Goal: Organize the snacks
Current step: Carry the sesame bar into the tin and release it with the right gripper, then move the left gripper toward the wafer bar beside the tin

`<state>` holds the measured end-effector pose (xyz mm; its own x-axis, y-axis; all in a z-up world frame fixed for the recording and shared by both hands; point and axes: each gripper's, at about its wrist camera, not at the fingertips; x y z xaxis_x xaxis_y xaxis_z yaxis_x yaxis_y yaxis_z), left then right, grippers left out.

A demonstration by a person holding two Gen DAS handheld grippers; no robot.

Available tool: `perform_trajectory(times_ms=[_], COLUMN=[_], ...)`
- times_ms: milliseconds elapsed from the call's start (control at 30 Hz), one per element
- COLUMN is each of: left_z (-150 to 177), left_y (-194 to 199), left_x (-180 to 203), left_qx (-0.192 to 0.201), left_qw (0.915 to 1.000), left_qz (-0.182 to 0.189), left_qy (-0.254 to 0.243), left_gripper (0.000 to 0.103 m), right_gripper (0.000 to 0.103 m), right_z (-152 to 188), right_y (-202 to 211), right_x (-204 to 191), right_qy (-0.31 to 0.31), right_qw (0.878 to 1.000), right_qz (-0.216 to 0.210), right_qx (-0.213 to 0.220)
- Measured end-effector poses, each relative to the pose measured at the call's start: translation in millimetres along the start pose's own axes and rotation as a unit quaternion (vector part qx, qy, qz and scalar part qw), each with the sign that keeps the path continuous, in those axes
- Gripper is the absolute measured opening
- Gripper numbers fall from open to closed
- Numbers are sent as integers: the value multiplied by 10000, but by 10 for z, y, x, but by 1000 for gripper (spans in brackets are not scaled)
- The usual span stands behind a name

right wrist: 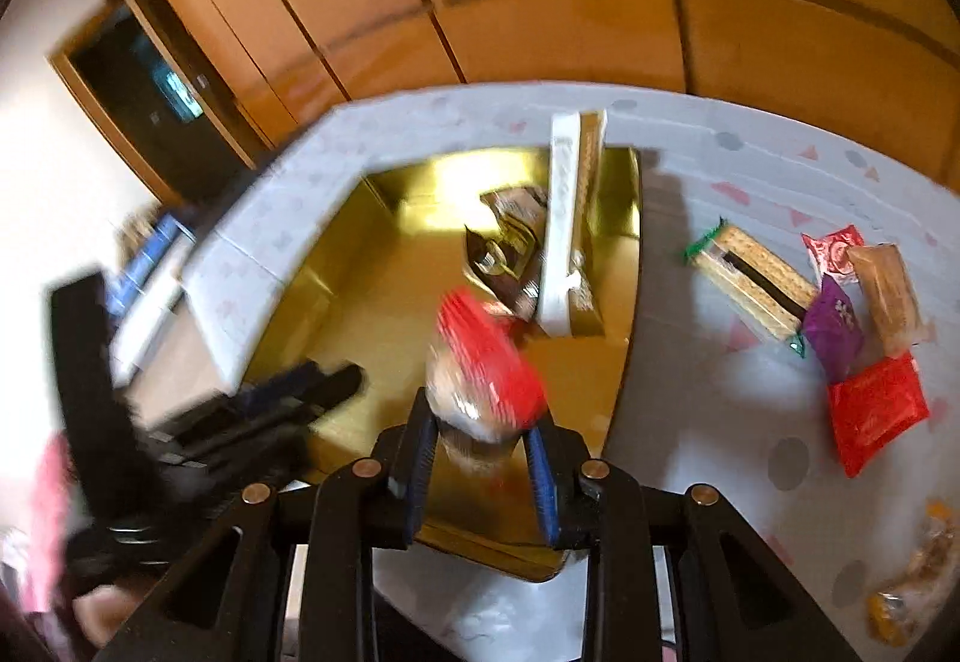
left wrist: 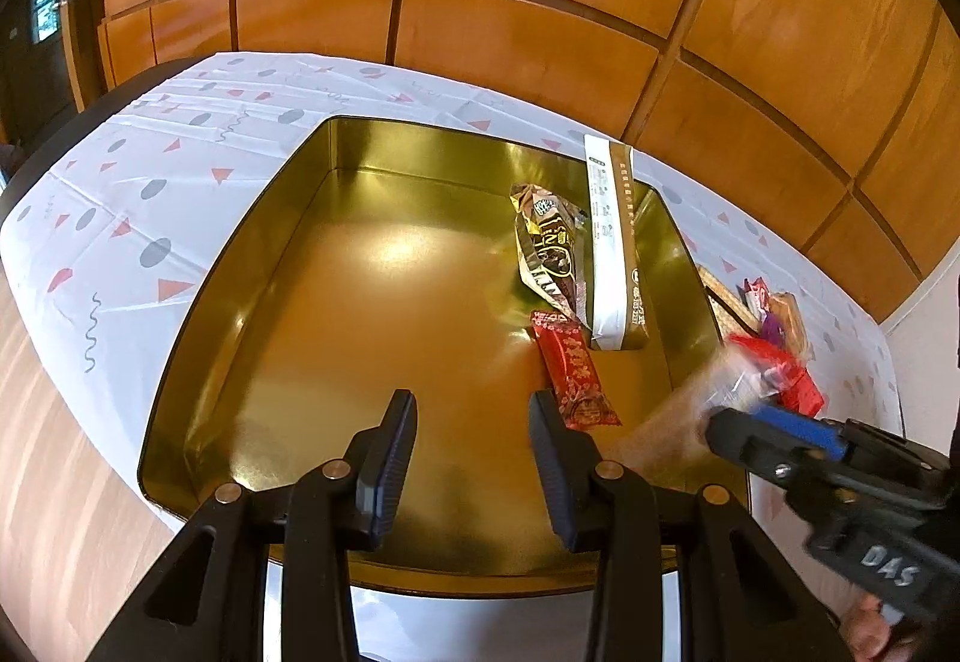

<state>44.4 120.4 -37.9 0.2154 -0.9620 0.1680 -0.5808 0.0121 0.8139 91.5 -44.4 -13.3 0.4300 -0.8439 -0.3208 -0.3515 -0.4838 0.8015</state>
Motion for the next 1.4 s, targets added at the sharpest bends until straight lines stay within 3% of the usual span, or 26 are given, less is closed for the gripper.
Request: perform_trajectory(times_ms=[67,133,200,400,667,733,900,1033,1200,1400], left_z=[15,25,30,60,105,115,133,140,164,188], left_y=[-11,-23,-20,7,66,87,123,139,176,199], left_x=[-8,3,26,119,230,256,320,379,456,555], left_qx=[-6,-18,-4,70,151,188,238,271,339,371], left_qw=[10000,10000,10000,9997,9988,9985,9977,9970,9954,9933], left_qz=[-13,-17,-23,-68,-75,-81,-96,-92,-96,-102], left_qy=[13,-2,-41,-233,-454,-509,-623,-725,-886,-1093], left_gripper=[39,39,39,39,39,39,39,39,39,39], right_gripper=[32,46,53,54,71,85,102,103,103,103], right_z=[35,57,59,94,257,274,344,392,384,365], right_y=[-81,-55,15,157,359,434,712,954,989,1189], right_x=[8,11,8,28,-5,-8,24,150,353,642], right_qy=[67,137,200,282,466,530,614,497,423,418], right_qw=[9996,9993,9985,9968,9917,9894,9777,9686,9753,9657], right_qz=[250,356,468,609,887,988,1286,1364,1430,1928], right_qx=[-87,11,203,432,803,919,1542,2016,1632,1691])
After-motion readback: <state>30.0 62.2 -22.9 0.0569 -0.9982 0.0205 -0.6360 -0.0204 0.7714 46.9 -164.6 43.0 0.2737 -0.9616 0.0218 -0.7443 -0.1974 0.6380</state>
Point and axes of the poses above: each gripper's, at about its wrist camera, not at the fingertips, and y roughly against the way its jaws point, x to its right, z to its underside, and after that the axes turned 2 degrees about -z, right-handed
